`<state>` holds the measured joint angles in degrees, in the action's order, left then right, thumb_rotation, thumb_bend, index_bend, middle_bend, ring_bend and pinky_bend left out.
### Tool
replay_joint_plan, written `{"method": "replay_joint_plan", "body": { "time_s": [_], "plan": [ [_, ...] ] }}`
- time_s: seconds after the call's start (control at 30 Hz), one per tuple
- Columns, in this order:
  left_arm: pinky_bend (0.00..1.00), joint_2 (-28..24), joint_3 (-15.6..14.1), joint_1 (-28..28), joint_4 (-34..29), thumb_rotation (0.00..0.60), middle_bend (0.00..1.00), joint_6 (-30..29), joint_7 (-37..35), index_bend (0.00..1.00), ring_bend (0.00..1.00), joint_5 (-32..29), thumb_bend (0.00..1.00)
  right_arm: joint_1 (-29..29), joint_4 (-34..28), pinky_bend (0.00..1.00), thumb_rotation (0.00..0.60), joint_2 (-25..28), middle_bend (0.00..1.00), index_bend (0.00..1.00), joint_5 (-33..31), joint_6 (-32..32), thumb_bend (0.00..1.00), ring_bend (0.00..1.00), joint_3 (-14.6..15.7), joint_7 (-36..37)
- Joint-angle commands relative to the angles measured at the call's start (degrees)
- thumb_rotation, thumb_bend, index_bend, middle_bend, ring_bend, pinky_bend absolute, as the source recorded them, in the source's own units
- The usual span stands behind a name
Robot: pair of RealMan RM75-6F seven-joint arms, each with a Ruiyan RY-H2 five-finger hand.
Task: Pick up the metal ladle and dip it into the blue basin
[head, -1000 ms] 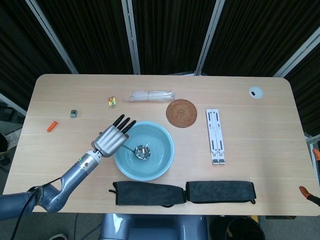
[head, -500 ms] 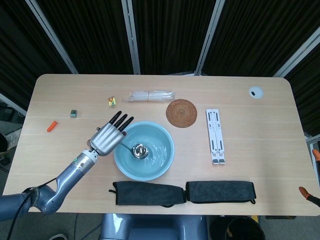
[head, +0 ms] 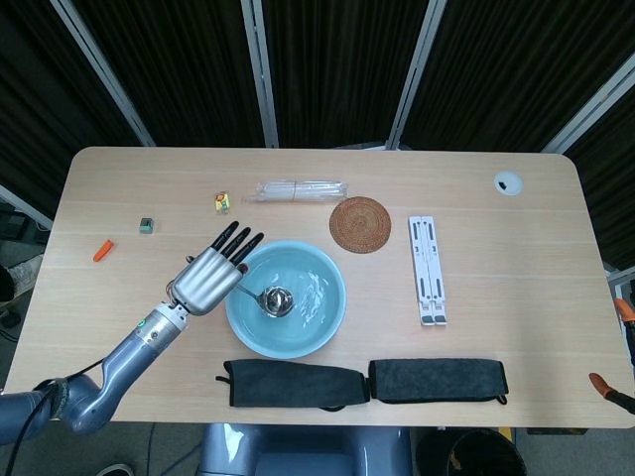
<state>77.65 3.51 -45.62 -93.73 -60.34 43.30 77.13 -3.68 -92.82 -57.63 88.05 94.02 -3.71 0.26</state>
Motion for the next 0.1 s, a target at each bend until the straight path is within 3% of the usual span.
{"method": "replay_joint_plan", "body": {
  "time_s": [0.03, 0.1],
  "plan": [
    [0.00, -0.31, -0.03, 0.30, 0.20, 0.600, 0.00, -0.40, -0.41, 0.70, 0.00, 0.52, 0.57, 0.16, -0.30, 0.00, 0.600, -0.11, 0.00, 0.00, 0.23, 0.00, 0.00, 0.00, -0.07, -0.09],
    [0.00, -0.57, 0.03, 0.51, 0.15, 0.600, 0.00, -0.68, -0.76, 0.70, 0.00, 0.80, 0.57, 0.35, -0.44, 0.00, 0.600, -0.30, 0.00, 0.00, 0.41, -0.20, 0.00, 0.00, -0.04, -0.45]
  ]
}}
